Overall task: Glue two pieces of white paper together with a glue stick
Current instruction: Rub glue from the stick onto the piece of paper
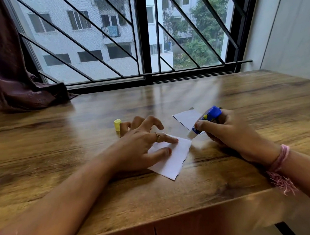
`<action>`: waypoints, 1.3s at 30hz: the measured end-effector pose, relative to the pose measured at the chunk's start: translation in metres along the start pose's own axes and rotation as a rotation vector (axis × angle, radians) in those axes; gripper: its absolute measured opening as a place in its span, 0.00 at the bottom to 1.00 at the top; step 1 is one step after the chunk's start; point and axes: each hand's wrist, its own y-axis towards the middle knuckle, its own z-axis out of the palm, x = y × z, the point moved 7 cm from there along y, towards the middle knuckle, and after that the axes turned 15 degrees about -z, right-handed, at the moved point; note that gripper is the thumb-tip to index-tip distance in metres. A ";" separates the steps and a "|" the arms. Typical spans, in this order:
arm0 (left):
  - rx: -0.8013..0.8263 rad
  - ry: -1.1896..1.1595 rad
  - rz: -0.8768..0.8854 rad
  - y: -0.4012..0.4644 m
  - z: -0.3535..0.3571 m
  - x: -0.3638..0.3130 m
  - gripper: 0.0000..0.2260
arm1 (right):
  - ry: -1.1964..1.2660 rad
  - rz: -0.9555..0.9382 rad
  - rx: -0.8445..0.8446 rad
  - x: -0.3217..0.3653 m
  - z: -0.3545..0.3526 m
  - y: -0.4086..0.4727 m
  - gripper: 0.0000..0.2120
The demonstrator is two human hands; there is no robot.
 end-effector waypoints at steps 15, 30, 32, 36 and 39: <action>-0.016 -0.029 -0.010 0.002 0.003 0.002 0.19 | -0.107 -0.054 0.069 0.003 0.004 0.003 0.06; 0.011 -0.067 -0.028 0.003 0.003 0.003 0.19 | -0.203 -0.071 0.049 0.004 0.002 0.005 0.06; 0.004 -0.068 -0.029 0.002 0.002 0.002 0.18 | -0.206 -0.076 0.052 0.004 0.002 0.005 0.06; 0.018 -0.088 -0.043 0.002 0.002 0.002 0.19 | -0.207 -0.140 0.159 0.012 0.012 0.002 0.06; 0.024 -0.105 -0.050 0.002 0.002 0.003 0.19 | -0.220 -0.110 0.106 0.009 0.006 0.004 0.07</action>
